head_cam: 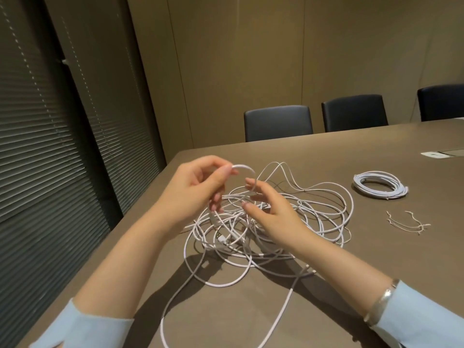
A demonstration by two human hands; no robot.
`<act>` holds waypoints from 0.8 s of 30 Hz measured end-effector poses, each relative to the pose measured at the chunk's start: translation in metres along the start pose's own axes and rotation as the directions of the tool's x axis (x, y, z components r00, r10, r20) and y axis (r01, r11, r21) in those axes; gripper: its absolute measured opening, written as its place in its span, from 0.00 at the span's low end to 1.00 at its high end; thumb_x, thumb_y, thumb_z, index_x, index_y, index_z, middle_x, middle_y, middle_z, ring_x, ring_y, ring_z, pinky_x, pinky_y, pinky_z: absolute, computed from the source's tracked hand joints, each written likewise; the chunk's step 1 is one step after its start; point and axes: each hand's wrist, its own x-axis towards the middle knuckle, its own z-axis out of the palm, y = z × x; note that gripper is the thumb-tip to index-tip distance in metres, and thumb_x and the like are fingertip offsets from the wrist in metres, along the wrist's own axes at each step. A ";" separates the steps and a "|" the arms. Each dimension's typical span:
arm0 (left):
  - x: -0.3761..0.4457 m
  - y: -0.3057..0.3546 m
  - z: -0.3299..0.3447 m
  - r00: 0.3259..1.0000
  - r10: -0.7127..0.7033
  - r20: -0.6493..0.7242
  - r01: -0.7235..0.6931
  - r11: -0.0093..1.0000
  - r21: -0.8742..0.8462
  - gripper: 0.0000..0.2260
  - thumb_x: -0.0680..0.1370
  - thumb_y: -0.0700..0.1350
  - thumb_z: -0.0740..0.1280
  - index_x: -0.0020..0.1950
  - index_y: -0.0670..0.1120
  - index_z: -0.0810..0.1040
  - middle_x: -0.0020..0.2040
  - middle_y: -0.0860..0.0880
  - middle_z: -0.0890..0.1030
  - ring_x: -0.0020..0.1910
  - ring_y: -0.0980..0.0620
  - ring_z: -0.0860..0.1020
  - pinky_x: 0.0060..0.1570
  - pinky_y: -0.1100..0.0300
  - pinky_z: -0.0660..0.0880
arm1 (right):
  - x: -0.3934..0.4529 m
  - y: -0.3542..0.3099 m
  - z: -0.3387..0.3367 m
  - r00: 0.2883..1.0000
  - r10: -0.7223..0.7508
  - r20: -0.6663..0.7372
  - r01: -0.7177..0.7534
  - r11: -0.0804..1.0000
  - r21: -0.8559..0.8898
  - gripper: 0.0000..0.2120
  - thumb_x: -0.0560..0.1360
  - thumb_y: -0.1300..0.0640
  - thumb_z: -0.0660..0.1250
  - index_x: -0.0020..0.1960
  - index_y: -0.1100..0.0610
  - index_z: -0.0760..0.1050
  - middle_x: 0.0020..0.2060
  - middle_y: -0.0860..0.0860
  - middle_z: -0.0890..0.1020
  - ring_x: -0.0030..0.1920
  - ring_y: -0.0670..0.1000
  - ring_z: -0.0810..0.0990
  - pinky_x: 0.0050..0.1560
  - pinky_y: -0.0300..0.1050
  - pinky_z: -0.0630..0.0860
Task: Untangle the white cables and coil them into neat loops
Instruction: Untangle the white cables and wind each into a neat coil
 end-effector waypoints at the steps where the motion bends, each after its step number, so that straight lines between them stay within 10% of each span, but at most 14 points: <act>1: 0.004 0.006 0.002 1.000 0.008 -0.004 -0.008 0.998 -0.055 0.09 0.79 0.45 0.64 0.50 0.41 0.80 0.26 0.49 0.67 0.25 0.52 0.67 0.26 0.60 0.70 | 0.003 -0.001 0.002 1.000 0.016 -0.011 -0.015 0.998 0.064 0.19 0.78 0.55 0.67 0.68 0.49 0.70 0.63 0.44 0.75 0.61 0.44 0.75 0.57 0.40 0.74; 7: 0.021 0.036 -0.004 0.996 0.056 -0.063 -0.068 0.975 -0.209 0.09 0.77 0.50 0.63 0.46 0.46 0.80 0.26 0.52 0.62 0.23 0.56 0.60 0.23 0.66 0.61 | 0.014 -0.005 0.007 0.994 0.109 -0.010 -0.103 0.959 0.264 0.06 0.80 0.61 0.63 0.45 0.55 0.76 0.47 0.53 0.83 0.46 0.45 0.80 0.44 0.30 0.73; 17: 0.017 -0.019 -0.039 0.934 -0.278 -0.226 0.243 0.955 -0.169 0.10 0.81 0.46 0.63 0.49 0.41 0.79 0.27 0.49 0.69 0.23 0.55 0.69 0.26 0.62 0.74 | 0.045 -0.038 -0.060 0.944 0.054 -0.326 0.042 0.959 0.281 0.07 0.77 0.59 0.68 0.54 0.60 0.74 0.32 0.54 0.82 0.30 0.49 0.81 0.30 0.42 0.79; 24: 0.043 -0.013 -0.022 0.948 -0.261 -0.181 0.200 0.933 -0.298 0.09 0.82 0.39 0.59 0.51 0.39 0.79 0.33 0.47 0.75 0.28 0.51 0.76 0.38 0.54 0.81 | 0.075 -0.056 -0.068 0.840 -0.084 -0.535 0.177 0.976 0.125 0.06 0.75 0.56 0.71 0.41 0.56 0.77 0.35 0.57 0.83 0.27 0.55 0.80 0.35 0.55 0.79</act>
